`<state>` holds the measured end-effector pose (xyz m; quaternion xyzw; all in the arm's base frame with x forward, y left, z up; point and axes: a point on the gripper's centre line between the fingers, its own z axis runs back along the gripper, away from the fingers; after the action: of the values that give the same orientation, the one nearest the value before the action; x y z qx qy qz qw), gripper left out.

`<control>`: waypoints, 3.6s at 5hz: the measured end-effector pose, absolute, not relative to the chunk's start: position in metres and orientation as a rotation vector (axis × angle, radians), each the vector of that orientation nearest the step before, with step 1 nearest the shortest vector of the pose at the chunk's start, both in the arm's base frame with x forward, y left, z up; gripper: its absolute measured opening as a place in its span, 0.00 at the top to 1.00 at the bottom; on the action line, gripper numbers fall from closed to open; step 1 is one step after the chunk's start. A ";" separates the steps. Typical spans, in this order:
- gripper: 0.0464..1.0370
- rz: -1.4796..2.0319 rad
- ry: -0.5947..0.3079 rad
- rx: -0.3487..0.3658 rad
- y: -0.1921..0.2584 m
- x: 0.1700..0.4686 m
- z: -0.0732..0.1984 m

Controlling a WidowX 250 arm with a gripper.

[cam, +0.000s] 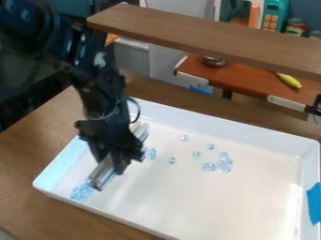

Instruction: Sweep into pile

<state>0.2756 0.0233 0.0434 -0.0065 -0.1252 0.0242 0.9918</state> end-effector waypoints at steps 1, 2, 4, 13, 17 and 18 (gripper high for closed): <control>0.66 0.032 -0.281 -0.065 -0.008 0.293 0.061; 0.66 0.032 -0.286 -0.103 -0.046 0.311 0.070; 0.66 0.083 -0.254 -0.088 -0.121 0.350 0.056; 0.66 0.262 -0.177 -0.012 -0.053 0.378 -0.017; 0.66 0.465 -0.148 -0.041 0.015 0.369 -0.019; 0.66 0.552 -0.141 -0.040 0.021 0.365 -0.022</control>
<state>0.3650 0.0215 -0.0216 -0.0199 -0.0694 0.2722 0.9595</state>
